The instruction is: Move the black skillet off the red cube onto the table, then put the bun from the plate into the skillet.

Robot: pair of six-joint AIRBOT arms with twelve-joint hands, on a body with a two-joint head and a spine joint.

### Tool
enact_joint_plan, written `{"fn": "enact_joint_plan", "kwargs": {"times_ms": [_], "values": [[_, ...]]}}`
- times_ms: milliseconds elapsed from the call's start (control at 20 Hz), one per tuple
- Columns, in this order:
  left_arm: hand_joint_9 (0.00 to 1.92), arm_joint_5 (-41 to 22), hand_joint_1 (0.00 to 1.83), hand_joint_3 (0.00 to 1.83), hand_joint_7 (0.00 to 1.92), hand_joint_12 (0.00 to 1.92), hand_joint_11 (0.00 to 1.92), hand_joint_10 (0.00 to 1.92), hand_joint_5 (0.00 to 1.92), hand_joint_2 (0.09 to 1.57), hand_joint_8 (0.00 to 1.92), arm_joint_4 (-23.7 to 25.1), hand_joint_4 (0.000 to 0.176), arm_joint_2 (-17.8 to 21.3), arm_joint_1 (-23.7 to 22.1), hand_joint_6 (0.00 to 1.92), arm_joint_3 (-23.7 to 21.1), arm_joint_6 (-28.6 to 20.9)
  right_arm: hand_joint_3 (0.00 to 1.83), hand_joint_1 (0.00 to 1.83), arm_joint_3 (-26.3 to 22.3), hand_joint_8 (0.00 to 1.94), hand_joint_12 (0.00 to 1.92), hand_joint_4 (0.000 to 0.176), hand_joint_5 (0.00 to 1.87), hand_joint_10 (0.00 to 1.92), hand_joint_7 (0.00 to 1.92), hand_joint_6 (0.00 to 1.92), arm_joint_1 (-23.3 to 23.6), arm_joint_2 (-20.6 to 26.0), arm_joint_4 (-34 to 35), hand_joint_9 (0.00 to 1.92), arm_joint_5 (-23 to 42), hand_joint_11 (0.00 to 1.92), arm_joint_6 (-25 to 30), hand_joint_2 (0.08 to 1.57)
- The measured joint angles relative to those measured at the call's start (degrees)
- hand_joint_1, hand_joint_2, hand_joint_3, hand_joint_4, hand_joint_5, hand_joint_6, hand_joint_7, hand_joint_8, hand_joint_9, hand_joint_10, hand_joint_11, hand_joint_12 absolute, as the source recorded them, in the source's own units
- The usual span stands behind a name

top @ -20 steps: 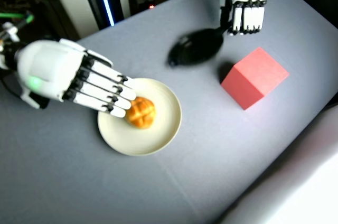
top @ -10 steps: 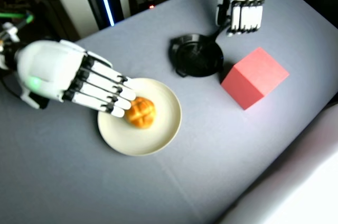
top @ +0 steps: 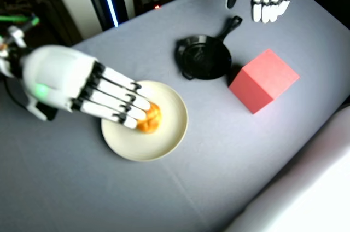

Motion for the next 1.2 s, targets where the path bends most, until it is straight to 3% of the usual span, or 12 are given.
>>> {"fn": "enact_joint_plan", "kwargs": {"times_ms": [100, 250, 300, 350, 400, 500, 700, 850, 900, 1050, 1100, 1200], "values": [[0.36, -0.46, 0.72, 0.00, 0.34, 0.83, 0.00, 0.01, 0.30, 1.01, 0.00, 0.24, 0.042, 0.07, 0.24, 0.00, -0.42, 0.02, 0.00, 1.00, 2.19, 0.01, 0.81, 0.040, 0.46, 0.01, 0.53, 0.00, 1.95, -1.55, -1.27, 0.51, -5.64, 0.20, 0.00, 0.97], [0.36, -0.55, 0.76, 0.00, 0.33, 0.85, 0.00, 0.00, 0.30, 1.03, 0.00, 0.20, 0.046, 0.15, 0.24, 0.00, -0.42, 0.02, 0.00, 1.15, 5.05, 0.01, 0.86, 0.000, 0.62, 0.02, 0.75, 0.00, 4.50, -4.02, -2.78, 0.68, -13.46, 0.20, -0.17, 0.99], [0.36, -0.57, 0.75, 0.00, 0.33, 0.89, 0.00, 0.00, 0.31, 1.03, 0.00, 0.20, 0.042, 0.20, 0.24, 0.00, -0.42, 0.02, 0.01, 1.32, 5.53, 0.61, 1.01, 0.000, 0.79, 0.04, 1.05, 0.01, 5.22, -4.57, -2.91, 0.87, -15.04, 0.12, -0.48, 1.03], [0.38, -0.59, 0.74, 0.00, 0.35, 0.97, 0.00, 0.01, 0.32, 1.03, 0.00, 0.24, 0.034, 0.24, 0.26, 0.00, -0.42, 0.02, 0.02, 1.27, 5.73, 0.88, 1.13, 0.000, 0.92, 0.07, 1.02, 0.78, 6.05, -4.72, -2.99, 1.02, -15.50, 0.16, -0.81, 1.08], [0.39, -0.59, 0.73, 0.00, 0.36, 0.99, 0.00, 0.01, 0.33, 1.03, 0.01, 0.22, 0.020, 0.24, 0.26, 0.01, -0.42, 0.02, 0.02, 1.36, 5.73, 0.85, 1.19, 0.000, 0.89, 0.87, 1.11, 0.93, 6.75, -4.70, -3.15, 0.96, -15.45, 0.37, -1.31, 1.08], [0.40, -0.76, 0.72, 0.00, 0.38, 1.03, 0.00, 0.01, 0.35, 1.04, 0.01, 0.15, 0.003, 0.24, 0.61, 0.01, -0.44, 0.02, 0.00, 1.37, 5.73, 0.88, 1.26, 0.000, 0.89, 1.17, 1.00, 1.19, 7.85, -4.72, -4.17, 0.89, -15.93, 0.58, -1.66, 1.12], [0.42, -0.76, 0.74, 0.00, 0.41, 1.09, 0.00, 0.01, 0.39, 1.04, 0.00, 0.07, 0.000, 0.28, 1.01, 0.01, -0.61, 0.00, 0.00, 1.37, 4.79, 0.99, 1.34, 0.000, 0.87, 1.21, 0.98, 1.16, 9.14, -4.92, -6.73, 0.85, -13.09, 0.49, 1.09, 1.13], [0.39, -1.14, 0.73, 0.00, 0.37, 1.05, 0.00, 0.00, 0.32, 1.05, 0.00, -0.28, 0.003, 0.28, 1.03, 0.00, -0.70, 0.00, 0.00, 1.36, 2.60, 1.03, 1.12, 0.000, 0.88, 1.20, 0.95, 1.16, 12.57, -5.18, -11.65, 0.85, -5.60, 0.60, 2.86, 1.14], [0.37, -1.64, 0.72, 0.00, 0.34, 1.01, 0.00, 0.00, 0.31, 1.04, 0.00, -0.66, 0.016, 0.31, 1.22, 0.00, -0.72, 0.00, 0.00, 1.37, 2.49, 1.06, 1.18, 0.000, 0.86, 1.22, 0.97, 1.09, 14.05, -6.05, -13.40, 0.87, -3.52, 0.63, 3.30, 1.13], [0.35, -1.77, 0.68, 0.01, 0.30, 0.91, 0.00, 0.00, 0.28, 1.06, 0.00, -0.98, 0.060, 0.37, 1.73, 0.00, -0.72, 0.02, 0.00, 1.36, 2.49, 0.97, 1.18, 0.000, 0.82, 1.17, 0.99, 1.27, 18.40, -9.42, -18.86, 0.86, -2.71, 0.63, 4.22, 1.14], [0.35, -1.88, 0.66, 0.00, 0.31, 0.94, 0.00, 0.00, 0.29, 1.05, 0.01, -0.96, 0.052, 0.42, 1.73, 0.01, -0.74, 0.02, 0.00, 1.25, 2.51, 1.11, 1.38, 0.000, 0.97, 1.06, 0.96, 0.96, 19.30, -10.36, -20.04, 0.81, -2.78, 0.55, 4.35, 1.12], [0.34, -2.05, 0.58, 0.01, 0.32, 0.94, 0.00, 0.00, 0.30, 1.07, 0.00, -0.90, 0.053, 1.01, 1.75, 0.01, -1.20, 0.00, 0.00, 1.37, 2.97, 1.02, 1.37, 0.000, 0.96, 1.24, 0.94, 1.01, 21.18, -12.90, -23.19, 0.85, -3.96, 0.52, 5.01, 1.12]]}}
